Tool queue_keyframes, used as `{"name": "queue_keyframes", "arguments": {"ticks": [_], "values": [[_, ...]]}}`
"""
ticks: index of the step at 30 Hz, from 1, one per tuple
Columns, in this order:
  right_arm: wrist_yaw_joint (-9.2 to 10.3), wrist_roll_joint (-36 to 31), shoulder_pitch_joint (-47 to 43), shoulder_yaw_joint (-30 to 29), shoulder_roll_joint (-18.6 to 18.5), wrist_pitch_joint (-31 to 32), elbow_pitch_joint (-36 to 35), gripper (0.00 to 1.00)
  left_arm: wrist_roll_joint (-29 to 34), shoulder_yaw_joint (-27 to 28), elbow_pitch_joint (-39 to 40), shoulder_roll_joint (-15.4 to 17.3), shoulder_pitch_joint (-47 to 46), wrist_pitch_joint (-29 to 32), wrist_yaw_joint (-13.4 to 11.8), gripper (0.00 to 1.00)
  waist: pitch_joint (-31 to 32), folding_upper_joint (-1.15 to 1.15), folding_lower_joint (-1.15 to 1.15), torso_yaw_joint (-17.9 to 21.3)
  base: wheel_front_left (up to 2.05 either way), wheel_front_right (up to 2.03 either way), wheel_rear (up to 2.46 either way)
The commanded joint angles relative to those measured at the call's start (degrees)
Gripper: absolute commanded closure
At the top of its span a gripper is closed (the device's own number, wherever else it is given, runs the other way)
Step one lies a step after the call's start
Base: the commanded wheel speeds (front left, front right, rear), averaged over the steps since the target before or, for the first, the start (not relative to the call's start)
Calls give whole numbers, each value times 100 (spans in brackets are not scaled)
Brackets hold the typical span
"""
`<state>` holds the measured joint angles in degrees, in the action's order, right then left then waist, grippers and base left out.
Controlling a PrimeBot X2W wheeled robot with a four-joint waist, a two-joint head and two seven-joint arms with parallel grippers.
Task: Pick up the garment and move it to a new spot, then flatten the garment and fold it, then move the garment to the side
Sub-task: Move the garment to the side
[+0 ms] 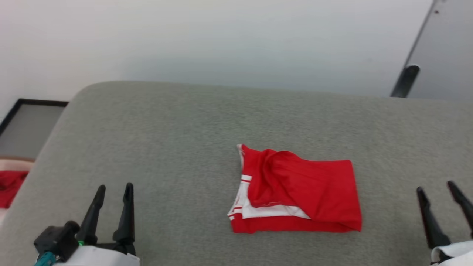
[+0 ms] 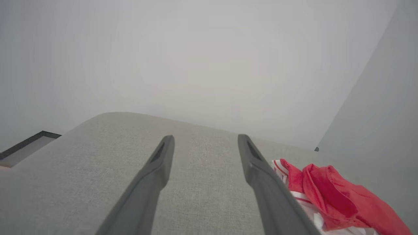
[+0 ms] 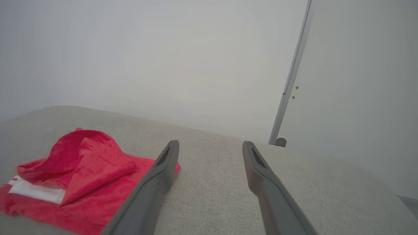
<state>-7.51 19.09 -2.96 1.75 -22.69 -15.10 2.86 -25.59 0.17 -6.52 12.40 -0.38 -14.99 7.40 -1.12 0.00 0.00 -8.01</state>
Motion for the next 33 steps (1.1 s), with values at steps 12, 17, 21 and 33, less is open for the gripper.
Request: {"name": "queue_keyframes", "arguments": {"ticks": [12,17,21,33], "values": [[5,427,396,583,-249,464,776,0,-55,169,-61,-28,285,-21,17,0,183,0,0,-1100,0,0,0],[5,1096,844,776,-411,1950,1097,0,-76,126,-83,-66,301,-21,17,0,159,0,0,-1224,0,0,0],[5,1377,1136,901,-540,2955,1251,0,-95,91,-91,-92,265,-21,17,0,117,0,0,-1280,0,0,0],[5,1417,1929,744,-554,5632,1679,0,-139,-218,-160,-285,-73,-21,17,0,-331,0,0,-1592,0,0,0]]}}
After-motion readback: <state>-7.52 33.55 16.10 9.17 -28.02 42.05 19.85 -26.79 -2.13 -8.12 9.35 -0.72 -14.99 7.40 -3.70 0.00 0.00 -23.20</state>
